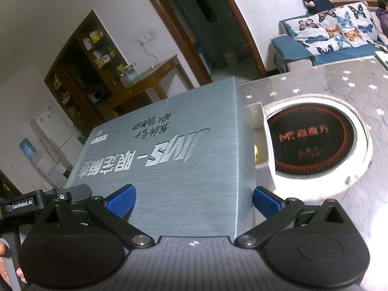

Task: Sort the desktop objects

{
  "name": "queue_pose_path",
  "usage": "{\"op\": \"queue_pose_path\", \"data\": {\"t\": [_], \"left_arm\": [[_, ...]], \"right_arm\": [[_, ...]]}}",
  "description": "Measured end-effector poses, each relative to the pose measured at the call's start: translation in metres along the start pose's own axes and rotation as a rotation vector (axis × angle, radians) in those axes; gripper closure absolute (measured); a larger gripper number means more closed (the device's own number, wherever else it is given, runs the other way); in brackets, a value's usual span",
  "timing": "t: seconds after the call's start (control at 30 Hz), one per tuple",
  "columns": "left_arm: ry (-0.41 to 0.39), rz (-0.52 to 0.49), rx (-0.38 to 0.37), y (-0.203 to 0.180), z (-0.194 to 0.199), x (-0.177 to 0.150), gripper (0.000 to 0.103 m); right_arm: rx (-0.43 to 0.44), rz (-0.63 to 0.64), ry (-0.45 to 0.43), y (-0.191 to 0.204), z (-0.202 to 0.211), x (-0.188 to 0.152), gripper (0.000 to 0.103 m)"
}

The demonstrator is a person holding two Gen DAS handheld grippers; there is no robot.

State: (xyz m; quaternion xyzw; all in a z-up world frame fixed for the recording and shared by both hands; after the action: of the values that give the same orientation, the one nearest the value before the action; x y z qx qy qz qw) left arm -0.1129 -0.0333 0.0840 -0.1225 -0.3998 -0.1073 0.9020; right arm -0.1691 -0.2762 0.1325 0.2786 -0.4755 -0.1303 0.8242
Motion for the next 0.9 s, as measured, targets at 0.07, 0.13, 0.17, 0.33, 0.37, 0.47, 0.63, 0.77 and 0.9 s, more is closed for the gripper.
{"op": "queue_pose_path", "data": {"t": [0.07,0.13,0.17,0.33,0.37,0.47,0.63,0.77,0.9], "left_arm": [[-0.004,-0.004,-0.003,0.0,0.006,-0.006,0.001],[-0.012,-0.016,-0.005,-0.001,0.013,-0.015,0.001],[-0.01,-0.017,-0.006,-0.001,0.015,-0.019,0.001],[0.009,-0.024,-0.012,-0.002,0.023,-0.036,0.001],[0.009,-0.028,-0.012,-0.003,0.024,-0.038,0.001],[0.02,-0.033,-0.013,-0.004,0.026,-0.046,0.001],[0.047,-0.04,-0.01,-0.004,0.028,-0.057,0.001],[0.064,-0.047,-0.006,-0.004,0.029,-0.065,0.001],[0.089,-0.053,-0.001,-0.002,0.027,-0.073,0.001]], "right_arm": [[-0.001,0.0,-0.007,0.003,0.007,-0.007,0.0],[-0.003,0.002,-0.011,0.005,0.014,-0.015,0.0],[-0.003,0.002,-0.012,0.007,0.016,-0.018,0.0],[-0.009,0.004,-0.007,0.011,0.028,-0.036,0.0],[-0.013,0.005,-0.006,0.011,0.03,-0.04,0.0],[-0.02,0.007,0.0,0.012,0.036,-0.05,0.0],[-0.026,-0.005,0.01,0.01,0.042,-0.064,0.0],[-0.025,-0.015,0.018,0.009,0.046,-0.073,0.0],[-0.03,-0.023,0.035,0.007,0.048,-0.082,0.0]]}}
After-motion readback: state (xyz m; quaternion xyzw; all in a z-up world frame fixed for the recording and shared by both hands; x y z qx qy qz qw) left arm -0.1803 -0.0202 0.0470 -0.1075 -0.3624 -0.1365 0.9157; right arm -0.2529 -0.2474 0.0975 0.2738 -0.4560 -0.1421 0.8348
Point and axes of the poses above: each gripper's, at about its wrist camera, not at the fingertips, and z roughly against the way its jaws point, y to its left, x to its top, the point moved 6 cm from there along -z, roughly the way its jaws point, and after that the axes turned 14 degrees about x, right-handed, at the moved point
